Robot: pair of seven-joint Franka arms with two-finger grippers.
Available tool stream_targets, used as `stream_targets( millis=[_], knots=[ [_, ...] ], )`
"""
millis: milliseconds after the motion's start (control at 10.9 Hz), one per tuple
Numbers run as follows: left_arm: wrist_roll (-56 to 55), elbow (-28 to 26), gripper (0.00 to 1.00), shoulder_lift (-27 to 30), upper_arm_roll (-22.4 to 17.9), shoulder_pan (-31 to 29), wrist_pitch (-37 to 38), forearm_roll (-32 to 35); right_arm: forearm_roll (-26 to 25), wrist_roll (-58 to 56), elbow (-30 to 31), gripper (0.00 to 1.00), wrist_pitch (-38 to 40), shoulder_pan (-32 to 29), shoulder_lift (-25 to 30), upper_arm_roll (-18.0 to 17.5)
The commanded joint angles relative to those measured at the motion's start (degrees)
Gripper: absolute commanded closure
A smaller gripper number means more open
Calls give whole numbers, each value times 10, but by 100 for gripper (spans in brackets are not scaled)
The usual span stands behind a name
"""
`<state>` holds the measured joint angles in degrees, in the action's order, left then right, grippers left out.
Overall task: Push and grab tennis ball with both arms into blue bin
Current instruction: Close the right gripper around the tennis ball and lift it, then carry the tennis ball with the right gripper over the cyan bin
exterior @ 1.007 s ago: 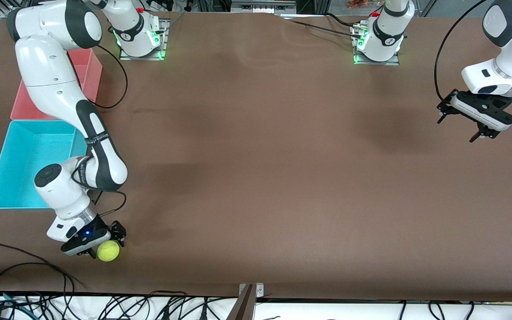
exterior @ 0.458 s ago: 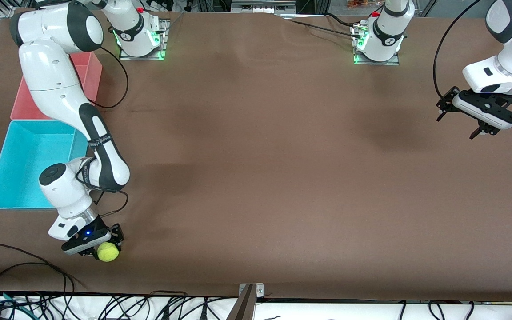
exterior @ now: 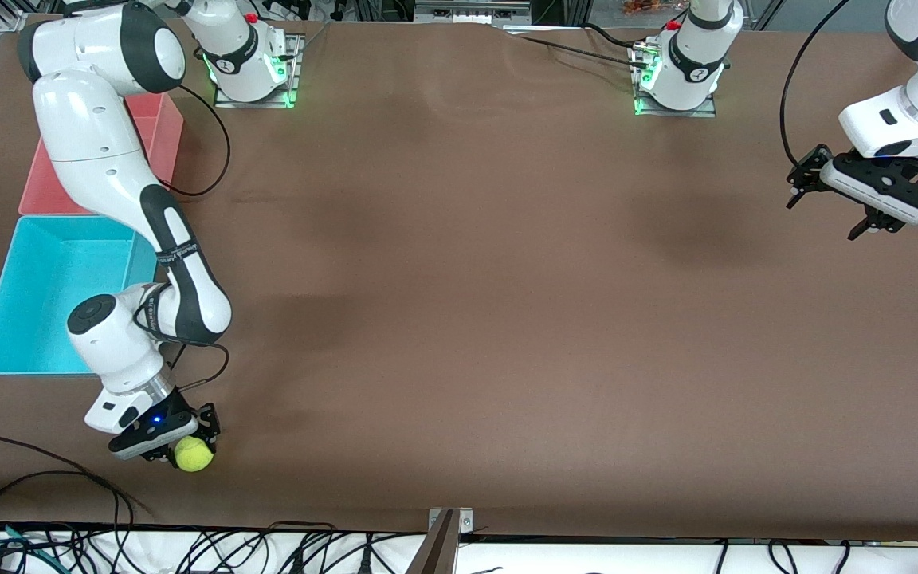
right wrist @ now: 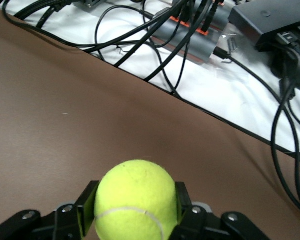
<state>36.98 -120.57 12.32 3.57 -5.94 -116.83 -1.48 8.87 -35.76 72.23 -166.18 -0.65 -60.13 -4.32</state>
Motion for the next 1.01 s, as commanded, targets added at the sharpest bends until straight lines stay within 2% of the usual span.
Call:
stream_targets(
  millis=[0,458,915],
  knots=[
    [-53,47,0,2,-1,15,67,-10,7,24,-9,85,92,-2,34,-4],
    [-126,117,0,-2,2,30,162,-6,4,55,-10,86,209,-1,80,5],
    [-210,210,0,-5,7,34,302,-5,1,111,-10,86,328,3,122,19]
  ],
)
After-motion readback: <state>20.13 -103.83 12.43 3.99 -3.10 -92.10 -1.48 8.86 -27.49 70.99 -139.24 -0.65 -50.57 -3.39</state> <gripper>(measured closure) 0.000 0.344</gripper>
